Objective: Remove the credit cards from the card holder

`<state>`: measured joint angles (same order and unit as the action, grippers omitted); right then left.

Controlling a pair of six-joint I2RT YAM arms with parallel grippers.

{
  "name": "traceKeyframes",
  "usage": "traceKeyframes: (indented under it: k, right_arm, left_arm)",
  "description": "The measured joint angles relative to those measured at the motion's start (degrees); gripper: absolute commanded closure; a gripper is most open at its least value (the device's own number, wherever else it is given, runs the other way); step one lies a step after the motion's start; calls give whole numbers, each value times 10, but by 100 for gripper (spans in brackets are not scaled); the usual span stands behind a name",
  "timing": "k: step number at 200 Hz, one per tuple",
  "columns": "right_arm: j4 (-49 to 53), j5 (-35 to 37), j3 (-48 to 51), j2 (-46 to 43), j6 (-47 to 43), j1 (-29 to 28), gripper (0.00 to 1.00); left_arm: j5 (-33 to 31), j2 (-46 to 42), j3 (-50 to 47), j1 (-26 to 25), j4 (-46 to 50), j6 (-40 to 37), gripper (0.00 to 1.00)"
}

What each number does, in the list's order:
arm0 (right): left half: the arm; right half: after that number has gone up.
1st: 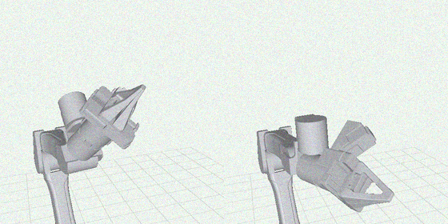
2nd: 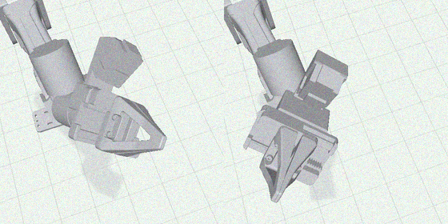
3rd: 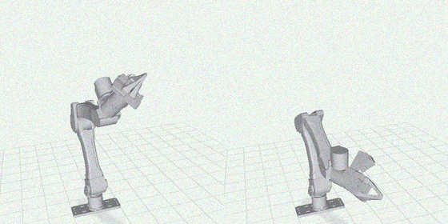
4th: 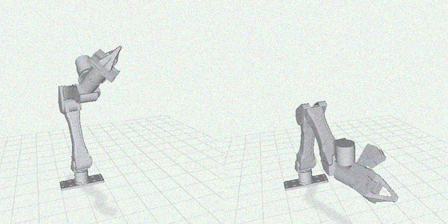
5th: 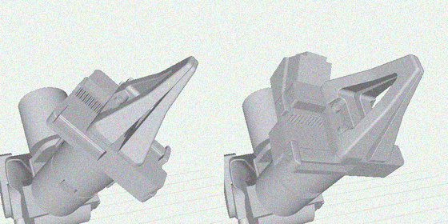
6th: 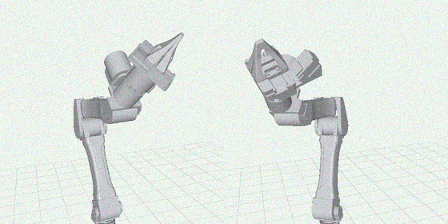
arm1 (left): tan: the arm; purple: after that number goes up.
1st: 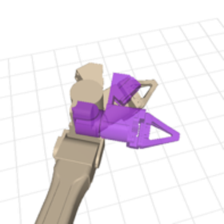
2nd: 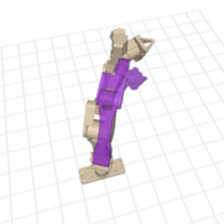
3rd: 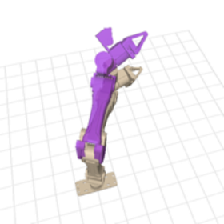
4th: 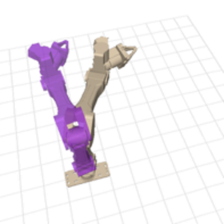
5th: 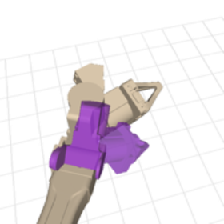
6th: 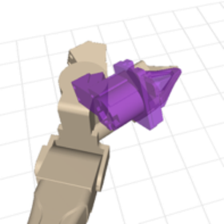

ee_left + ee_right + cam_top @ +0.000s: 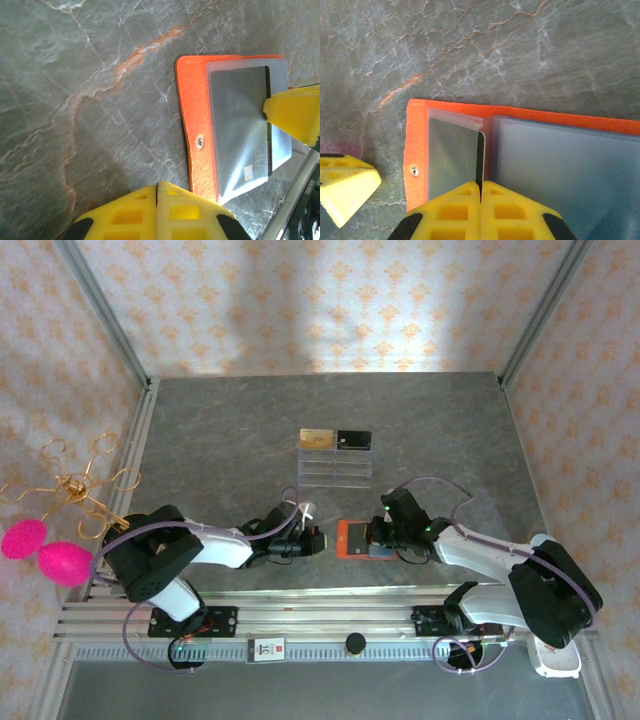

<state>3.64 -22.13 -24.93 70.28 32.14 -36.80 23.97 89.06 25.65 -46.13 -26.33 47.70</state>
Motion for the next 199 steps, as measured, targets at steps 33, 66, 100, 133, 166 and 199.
traceKeyframes:
  k: [33, 66, 100, 133, 166, 199]
  right_arm:
    - [-22, -4, -16, 34, 8, -35, 100]
    - [-43, -4, -45, 73, 16, -66, 100]
    - [-60, -6, -49, 91, 19, -69, 100]
    - [-61, -6, -49, 96, 12, -69, 76]
    - [-56, -19, -48, 76, 6, -49, 76]
    - [-56, -36, -41, 67, -1, -33, 81]
  left_arm:
    - [-3, -22, 10, -5, 2, -6, 89]
    - [-2, 1, 31, -23, 2, -9, 93]
    - [-2, 33, 32, -23, 5, -7, 100]
    - [12, 41, 34, -13, -1, 1, 100]
    - [18, 41, 30, -10, -10, 5, 100]
    - [23, 41, 22, -7, -23, 9, 100]
